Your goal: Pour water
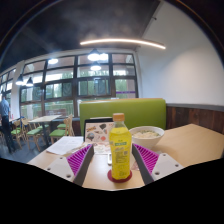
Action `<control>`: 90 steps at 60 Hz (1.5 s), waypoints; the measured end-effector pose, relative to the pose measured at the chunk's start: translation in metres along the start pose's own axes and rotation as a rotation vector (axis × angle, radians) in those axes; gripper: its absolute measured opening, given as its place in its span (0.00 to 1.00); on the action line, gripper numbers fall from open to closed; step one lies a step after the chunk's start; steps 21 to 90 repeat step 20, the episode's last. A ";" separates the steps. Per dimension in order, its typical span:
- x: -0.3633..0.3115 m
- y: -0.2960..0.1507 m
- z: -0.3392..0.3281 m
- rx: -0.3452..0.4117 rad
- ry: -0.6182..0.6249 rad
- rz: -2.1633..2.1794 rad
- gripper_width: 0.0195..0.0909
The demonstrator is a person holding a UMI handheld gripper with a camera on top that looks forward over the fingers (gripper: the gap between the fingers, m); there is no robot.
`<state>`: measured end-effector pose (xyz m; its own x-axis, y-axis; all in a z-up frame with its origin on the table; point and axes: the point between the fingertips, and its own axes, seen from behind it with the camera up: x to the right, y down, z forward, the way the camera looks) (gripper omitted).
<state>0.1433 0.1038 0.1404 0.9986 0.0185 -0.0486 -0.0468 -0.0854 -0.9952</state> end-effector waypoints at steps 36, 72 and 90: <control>-0.098 -0.026 -0.189 0.048 -0.061 0.030 0.89; -0.098 -0.026 -0.189 0.048 -0.061 0.030 0.89; -0.098 -0.026 -0.189 0.048 -0.061 0.030 0.89</control>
